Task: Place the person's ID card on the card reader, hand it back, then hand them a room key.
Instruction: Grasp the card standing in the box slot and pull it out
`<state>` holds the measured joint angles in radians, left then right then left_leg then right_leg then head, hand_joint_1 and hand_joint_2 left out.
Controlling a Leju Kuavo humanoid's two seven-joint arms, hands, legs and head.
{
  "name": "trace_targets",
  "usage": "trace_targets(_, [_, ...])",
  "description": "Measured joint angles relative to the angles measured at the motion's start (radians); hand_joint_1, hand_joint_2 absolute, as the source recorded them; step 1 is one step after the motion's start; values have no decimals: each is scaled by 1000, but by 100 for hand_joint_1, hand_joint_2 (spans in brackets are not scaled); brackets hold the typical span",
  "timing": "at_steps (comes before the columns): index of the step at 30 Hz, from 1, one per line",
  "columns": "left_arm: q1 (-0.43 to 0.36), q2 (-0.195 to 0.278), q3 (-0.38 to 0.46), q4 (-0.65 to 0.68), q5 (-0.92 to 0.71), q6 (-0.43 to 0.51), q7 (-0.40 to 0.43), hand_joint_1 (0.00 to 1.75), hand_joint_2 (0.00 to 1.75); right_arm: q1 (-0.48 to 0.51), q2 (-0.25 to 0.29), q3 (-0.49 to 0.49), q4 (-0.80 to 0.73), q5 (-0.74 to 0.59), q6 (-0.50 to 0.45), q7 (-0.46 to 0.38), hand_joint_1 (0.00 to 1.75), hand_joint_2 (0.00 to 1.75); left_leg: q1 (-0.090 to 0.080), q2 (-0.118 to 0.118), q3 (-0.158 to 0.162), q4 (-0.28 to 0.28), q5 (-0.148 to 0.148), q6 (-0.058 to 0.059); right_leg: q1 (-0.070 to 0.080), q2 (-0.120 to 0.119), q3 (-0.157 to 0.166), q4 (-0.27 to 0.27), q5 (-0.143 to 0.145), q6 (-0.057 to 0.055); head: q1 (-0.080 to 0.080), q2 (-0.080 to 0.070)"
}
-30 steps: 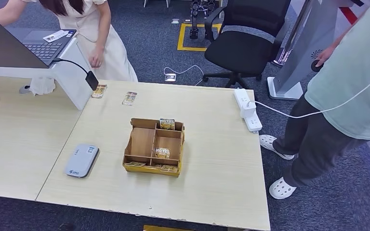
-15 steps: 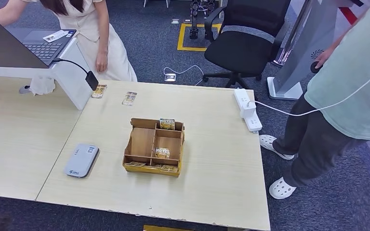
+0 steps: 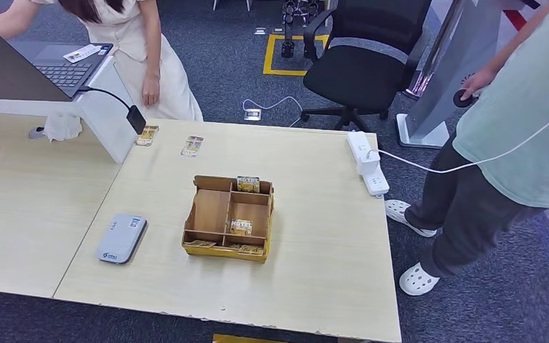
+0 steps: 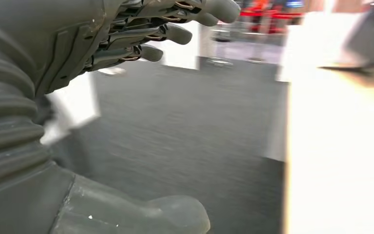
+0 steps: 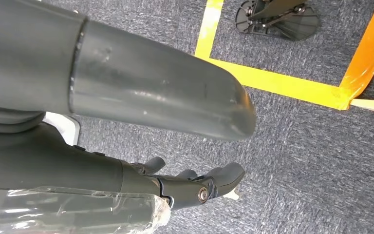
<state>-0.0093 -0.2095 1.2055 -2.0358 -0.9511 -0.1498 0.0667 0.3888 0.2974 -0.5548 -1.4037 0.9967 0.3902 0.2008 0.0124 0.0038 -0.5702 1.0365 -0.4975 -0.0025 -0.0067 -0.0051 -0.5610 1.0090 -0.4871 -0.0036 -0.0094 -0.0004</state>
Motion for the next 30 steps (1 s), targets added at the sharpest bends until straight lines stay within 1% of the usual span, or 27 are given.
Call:
trace_targets(5, [8, 45, -87, -24, 123, -49, -54, 0, 175, -2, 0, -4, 0, 16, 0, -17, 0, 0, 0, 0, 0, 0, 0, 0, 0, 0, 0, 0, 0, 0, 0, 0])
trace_targets(11, [31, 126, -243, -43, 226, -96, -102, 0, 175, -20, 0, -32, 9, 61, 0, -59, 0, 0, 0, 0, 0, 0, 0, 0, 0, 0, 0, 0, 0, 0, 0, 0])
trace_targets(20, [63, 279, -493, -52, 294, -136, -179, 0, 175, -64, 0, -97, 48, 151, -4, -137, 0, 0, 0, 0, 0, 0, 0, 0, 0, 1, 0, 0, 0, 0, 0, 0])
trace_targets(30, [64, 471, -805, -52, 288, -153, -231, 0, 175, -105, 0, -162, 98, 228, -12, -191, 0, 0, 0, 1, 0, 0, 0, 0, 0, 2, 0, 0, 0, 0, 0, 0])
